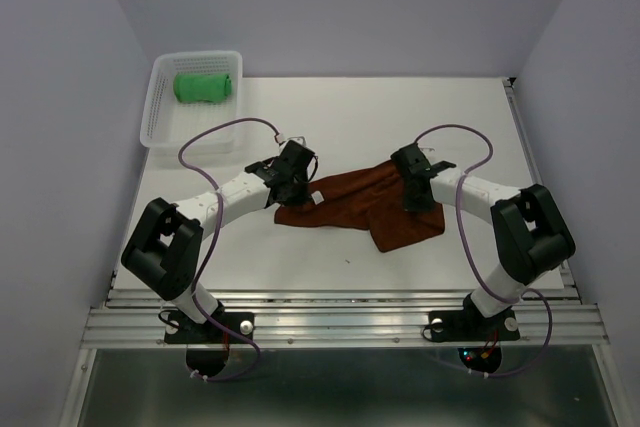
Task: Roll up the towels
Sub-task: Flatten the towel, then fold the towel
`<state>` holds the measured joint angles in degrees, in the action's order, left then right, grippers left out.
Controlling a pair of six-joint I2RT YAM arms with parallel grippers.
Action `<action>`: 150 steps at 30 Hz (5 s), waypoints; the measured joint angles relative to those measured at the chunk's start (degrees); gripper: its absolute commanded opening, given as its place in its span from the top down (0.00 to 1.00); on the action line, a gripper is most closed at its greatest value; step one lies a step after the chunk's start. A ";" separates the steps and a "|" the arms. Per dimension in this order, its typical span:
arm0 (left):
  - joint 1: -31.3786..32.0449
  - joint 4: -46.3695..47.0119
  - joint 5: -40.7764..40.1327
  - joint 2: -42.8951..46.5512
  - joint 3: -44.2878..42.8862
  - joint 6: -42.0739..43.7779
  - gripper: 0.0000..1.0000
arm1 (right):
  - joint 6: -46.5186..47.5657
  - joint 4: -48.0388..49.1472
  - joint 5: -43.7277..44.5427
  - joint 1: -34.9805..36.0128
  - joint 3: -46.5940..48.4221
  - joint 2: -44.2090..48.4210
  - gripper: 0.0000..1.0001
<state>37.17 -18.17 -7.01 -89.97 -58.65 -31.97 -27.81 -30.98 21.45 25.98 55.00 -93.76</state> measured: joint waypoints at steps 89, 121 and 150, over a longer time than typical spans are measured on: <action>-20.31 0.44 -12.44 -33.68 -45.31 4.11 1.00 | 24.13 21.29 -10.75 -29.40 21.70 -14.43 0.99; -20.26 8.15 -11.21 -9.33 -9.77 9.60 1.00 | 20.00 14.56 -15.67 -29.40 -5.18 17.07 0.99; -19.98 8.52 -12.46 -6.60 -2.51 6.54 0.98 | 8.02 3.23 -16.46 -29.40 -8.26 17.57 0.92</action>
<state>17.19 -9.65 -19.46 -96.57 -61.17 -25.43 -19.79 -27.75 4.99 -3.42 46.74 -76.18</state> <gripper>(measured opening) 0.026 0.070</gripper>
